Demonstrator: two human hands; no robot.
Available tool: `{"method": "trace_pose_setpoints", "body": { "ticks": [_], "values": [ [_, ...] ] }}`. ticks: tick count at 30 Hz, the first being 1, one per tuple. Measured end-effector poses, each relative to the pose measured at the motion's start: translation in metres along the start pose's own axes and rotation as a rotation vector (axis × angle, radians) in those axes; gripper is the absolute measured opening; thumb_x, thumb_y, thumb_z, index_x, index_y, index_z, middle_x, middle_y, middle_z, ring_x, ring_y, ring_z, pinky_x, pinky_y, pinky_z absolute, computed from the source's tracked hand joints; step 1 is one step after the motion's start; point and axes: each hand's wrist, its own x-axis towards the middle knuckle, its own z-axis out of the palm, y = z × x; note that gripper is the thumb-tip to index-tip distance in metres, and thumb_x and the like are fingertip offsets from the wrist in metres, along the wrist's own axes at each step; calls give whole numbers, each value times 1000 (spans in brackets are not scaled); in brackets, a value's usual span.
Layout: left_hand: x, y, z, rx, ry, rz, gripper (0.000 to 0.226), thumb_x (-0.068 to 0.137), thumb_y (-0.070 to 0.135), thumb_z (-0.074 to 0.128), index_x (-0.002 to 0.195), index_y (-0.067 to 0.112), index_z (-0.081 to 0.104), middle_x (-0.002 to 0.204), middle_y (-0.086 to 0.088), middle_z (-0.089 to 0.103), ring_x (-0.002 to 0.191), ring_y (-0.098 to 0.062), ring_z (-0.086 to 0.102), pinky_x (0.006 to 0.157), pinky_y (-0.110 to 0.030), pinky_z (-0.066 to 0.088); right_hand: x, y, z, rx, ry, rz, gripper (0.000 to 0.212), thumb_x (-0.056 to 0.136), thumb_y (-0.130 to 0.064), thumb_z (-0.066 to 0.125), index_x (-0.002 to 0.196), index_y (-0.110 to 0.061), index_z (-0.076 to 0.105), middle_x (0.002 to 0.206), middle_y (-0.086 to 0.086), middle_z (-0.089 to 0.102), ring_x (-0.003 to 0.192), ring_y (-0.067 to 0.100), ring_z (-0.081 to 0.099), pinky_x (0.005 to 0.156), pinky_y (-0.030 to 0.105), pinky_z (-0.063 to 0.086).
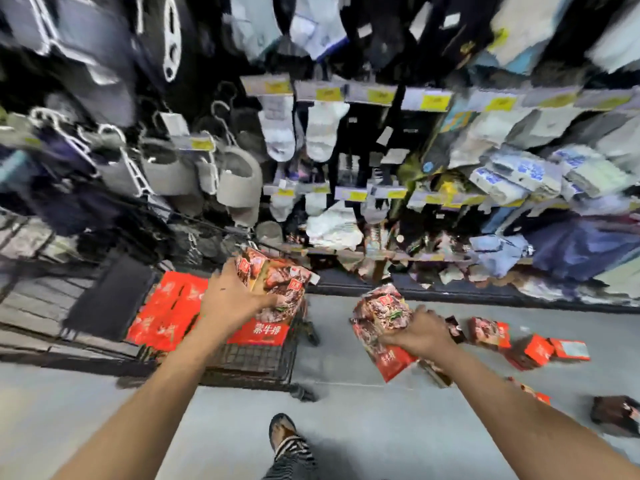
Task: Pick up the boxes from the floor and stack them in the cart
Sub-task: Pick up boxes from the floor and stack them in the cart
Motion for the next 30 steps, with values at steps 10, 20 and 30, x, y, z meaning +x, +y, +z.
{"method": "trace_pose_setpoints", "body": {
  "ticks": [10, 20, 30],
  "values": [
    [32, -137, -40, -120, 11, -293, 100, 56, 39, 90, 131, 3, 35, 128, -21, 49, 118, -37, 48, 95, -38, 40, 47, -172, 30, -258, -113, -287, 84, 52, -74, 71, 102, -11, 50, 102, 5, 61, 90, 21, 58, 67, 26, 43],
    [53, -156, 11, -431, -13, -598, 77, 60, 27, 89, 109, 14, 30, 107, -5, 53, 101, -25, 55, 78, -31, 41, 124, -258, 44, -521, -204, -518, 92, 56, -73, 68, 116, -6, 46, 104, 6, 59, 102, 25, 56, 78, 27, 48],
    [91, -125, 103, -395, 120, -935, 116, 63, 36, 87, 149, 10, 14, 133, -33, 44, 116, -42, 53, 92, -38, 46, 212, -300, 64, -557, -340, -589, 99, 36, -85, 53, 98, -8, 61, 93, 8, 68, 86, 23, 66, 60, 24, 44]
  ]
}}
